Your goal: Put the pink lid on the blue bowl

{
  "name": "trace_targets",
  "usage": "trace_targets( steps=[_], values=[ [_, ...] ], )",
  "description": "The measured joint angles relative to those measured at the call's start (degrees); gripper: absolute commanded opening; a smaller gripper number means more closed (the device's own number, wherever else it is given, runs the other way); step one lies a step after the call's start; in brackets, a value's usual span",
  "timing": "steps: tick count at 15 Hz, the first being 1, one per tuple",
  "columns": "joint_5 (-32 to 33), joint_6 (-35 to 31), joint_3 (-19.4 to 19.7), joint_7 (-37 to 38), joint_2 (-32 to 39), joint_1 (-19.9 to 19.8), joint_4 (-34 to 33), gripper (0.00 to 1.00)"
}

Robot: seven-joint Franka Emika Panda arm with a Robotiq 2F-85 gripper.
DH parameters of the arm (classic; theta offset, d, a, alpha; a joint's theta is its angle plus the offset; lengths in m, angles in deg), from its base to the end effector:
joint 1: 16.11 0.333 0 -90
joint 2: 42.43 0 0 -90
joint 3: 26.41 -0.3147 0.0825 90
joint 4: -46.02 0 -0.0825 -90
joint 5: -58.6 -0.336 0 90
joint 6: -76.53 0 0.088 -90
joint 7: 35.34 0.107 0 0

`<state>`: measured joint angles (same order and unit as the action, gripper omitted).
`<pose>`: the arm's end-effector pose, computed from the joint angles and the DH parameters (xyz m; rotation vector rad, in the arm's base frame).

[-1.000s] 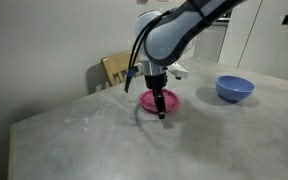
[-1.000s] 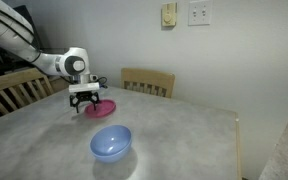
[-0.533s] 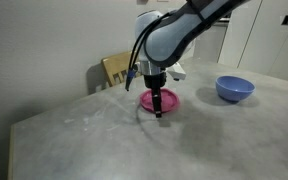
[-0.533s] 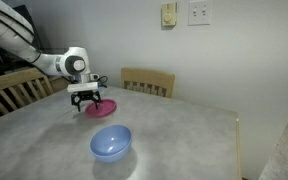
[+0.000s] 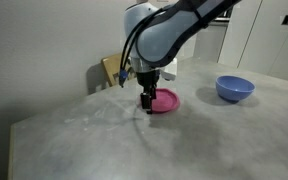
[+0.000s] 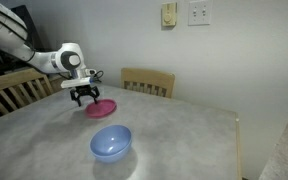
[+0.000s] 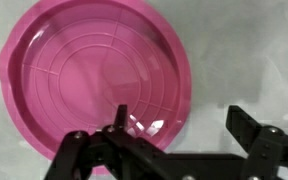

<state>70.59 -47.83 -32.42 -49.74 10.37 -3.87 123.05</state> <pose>0.6624 0.1923 0.1931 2.8899 0.9872 -0.1313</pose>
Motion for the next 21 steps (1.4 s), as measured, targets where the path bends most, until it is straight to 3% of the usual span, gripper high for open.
trace_targets(
  steps=[7, 9, 13, 15, 21],
  values=[
    [-0.43, -0.08, 0.63, 6.56, 0.59, 0.14, -0.32, 1.00],
    [-0.76, -0.39, 0.80, 7.98, 0.88, -0.13, -0.27, 0.95],
    [-0.97, -1.58, 0.93, 11.15, 1.72, -0.06, -0.41, 0.66],
    [-1.14, -1.68, 0.92, 12.04, 1.91, 0.10, -0.49, 0.43],
    [-1.32, -1.68, 0.93, 13.16, 1.91, 0.36, -1.27, 0.02]
  ],
)
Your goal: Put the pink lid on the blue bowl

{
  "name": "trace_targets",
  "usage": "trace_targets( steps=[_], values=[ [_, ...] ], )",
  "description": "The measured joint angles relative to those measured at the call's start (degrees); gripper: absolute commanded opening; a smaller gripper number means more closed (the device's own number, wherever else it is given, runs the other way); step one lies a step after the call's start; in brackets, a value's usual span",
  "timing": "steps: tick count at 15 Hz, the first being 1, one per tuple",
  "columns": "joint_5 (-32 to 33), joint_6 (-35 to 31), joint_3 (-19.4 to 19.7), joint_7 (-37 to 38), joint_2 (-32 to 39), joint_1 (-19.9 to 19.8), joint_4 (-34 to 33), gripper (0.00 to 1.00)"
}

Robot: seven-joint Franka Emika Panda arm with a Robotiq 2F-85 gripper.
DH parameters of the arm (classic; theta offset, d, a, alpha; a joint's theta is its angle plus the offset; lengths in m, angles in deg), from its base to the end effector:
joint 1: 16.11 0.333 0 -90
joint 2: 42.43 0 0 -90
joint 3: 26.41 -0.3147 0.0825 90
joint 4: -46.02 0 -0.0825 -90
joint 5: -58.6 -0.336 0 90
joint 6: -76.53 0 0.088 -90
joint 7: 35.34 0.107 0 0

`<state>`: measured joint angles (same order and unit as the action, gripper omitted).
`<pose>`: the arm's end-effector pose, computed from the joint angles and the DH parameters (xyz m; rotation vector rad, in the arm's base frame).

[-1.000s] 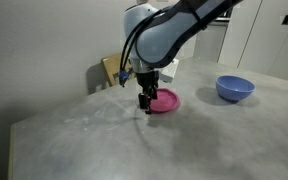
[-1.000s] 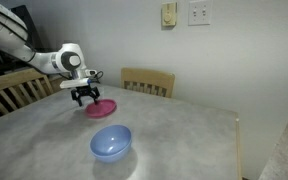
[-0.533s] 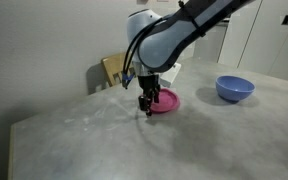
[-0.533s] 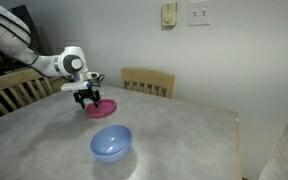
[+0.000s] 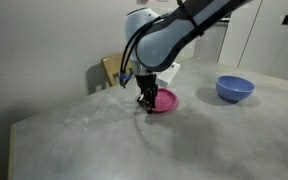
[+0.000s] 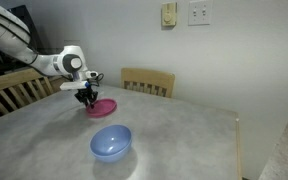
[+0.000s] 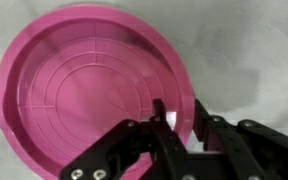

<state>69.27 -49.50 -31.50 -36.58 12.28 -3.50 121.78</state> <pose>0.6672 0.1905 0.1803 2.9936 0.6240 -0.0938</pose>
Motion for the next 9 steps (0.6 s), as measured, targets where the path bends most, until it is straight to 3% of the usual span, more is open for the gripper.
trace_targets(
  steps=[9],
  values=[
    [0.09, 0.11, 0.09, 0.17, -0.29, 0.43, -0.22, 0.03]
  ],
)
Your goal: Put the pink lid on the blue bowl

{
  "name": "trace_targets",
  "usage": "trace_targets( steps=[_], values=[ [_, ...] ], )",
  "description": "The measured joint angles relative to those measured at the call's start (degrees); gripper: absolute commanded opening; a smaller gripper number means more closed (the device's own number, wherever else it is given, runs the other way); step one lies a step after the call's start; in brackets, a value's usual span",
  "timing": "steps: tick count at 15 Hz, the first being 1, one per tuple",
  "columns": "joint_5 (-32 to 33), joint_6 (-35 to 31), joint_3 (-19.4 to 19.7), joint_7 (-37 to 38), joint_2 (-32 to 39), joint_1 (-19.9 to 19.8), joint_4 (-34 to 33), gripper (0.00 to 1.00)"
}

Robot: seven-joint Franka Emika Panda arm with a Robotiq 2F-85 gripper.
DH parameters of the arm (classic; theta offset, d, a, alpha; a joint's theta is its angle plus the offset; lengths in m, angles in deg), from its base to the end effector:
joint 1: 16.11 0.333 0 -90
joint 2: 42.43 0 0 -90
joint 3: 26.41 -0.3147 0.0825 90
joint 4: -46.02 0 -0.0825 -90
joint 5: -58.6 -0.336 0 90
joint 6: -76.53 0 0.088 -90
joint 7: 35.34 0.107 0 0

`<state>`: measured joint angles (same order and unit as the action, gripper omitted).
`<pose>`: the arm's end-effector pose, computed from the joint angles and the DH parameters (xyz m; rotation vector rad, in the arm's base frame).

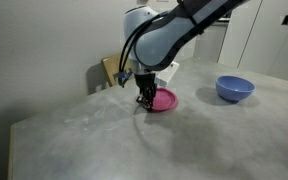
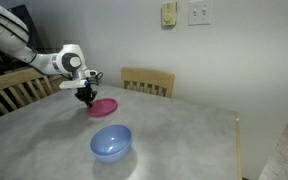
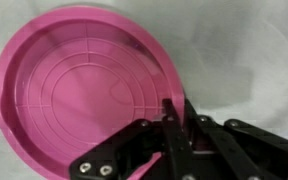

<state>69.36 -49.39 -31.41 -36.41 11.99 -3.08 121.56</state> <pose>0.6675 0.1948 0.1851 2.9900 0.6290 -0.0822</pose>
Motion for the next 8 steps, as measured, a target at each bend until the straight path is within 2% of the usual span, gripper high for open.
trace_targets(
  steps=[3, 8],
  values=[
    [0.38, 1.47, 0.55, 1.48, -0.54, 1.39, -0.31, 0.03],
    [2.62, 10.03, 3.48, 7.55, -3.06, 5.55, -1.52, 0.03]
  ],
)
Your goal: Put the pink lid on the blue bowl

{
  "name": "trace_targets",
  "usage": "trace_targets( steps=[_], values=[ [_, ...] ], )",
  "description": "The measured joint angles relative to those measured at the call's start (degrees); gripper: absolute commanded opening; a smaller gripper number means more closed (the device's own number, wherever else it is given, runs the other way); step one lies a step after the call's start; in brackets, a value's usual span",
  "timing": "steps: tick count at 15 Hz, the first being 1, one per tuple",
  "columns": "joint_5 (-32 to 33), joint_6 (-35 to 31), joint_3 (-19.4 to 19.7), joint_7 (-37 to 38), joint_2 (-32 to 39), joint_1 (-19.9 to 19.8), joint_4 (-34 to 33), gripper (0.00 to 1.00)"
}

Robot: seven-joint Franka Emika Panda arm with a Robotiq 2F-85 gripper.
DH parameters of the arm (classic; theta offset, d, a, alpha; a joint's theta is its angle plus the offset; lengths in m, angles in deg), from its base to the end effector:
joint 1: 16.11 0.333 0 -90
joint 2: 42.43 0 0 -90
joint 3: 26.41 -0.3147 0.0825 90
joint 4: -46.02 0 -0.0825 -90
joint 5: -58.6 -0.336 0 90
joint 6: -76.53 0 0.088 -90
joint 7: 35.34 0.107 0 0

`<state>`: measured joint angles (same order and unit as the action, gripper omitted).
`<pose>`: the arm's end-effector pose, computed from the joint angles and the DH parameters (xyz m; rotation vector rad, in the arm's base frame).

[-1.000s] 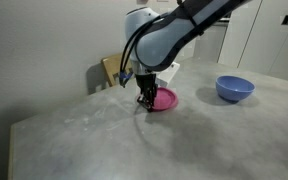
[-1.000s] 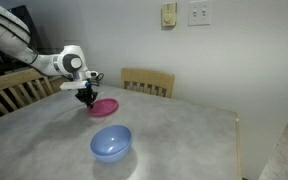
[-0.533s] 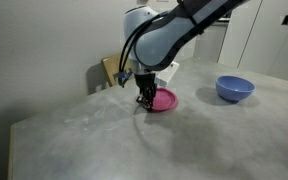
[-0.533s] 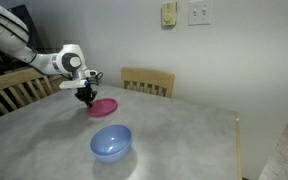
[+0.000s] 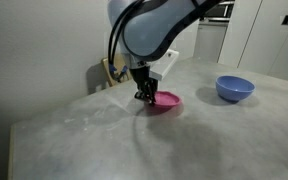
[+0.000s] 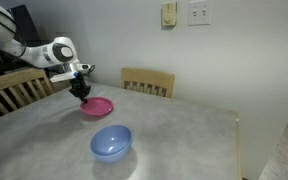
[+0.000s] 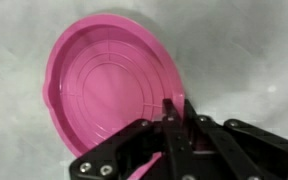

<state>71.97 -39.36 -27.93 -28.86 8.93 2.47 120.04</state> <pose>0.6532 0.2200 0.2189 2.8797 0.5077 -0.1742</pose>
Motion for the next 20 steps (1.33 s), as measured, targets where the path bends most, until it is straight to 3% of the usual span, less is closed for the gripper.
trace_targets(
  steps=[8, 14, 20],
  values=[
    [5.26, 11.70, 2.47, 8.51, -3.22, 3.30, -0.87, 0.03],
    [10.54, 17.66, 3.05, 10.91, -5.50, 4.02, -0.48, 0.03],
    [14.65, 17.42, 3.26, 9.21, -12.53, 3.10, 7.77, 0.03]
  ],
)
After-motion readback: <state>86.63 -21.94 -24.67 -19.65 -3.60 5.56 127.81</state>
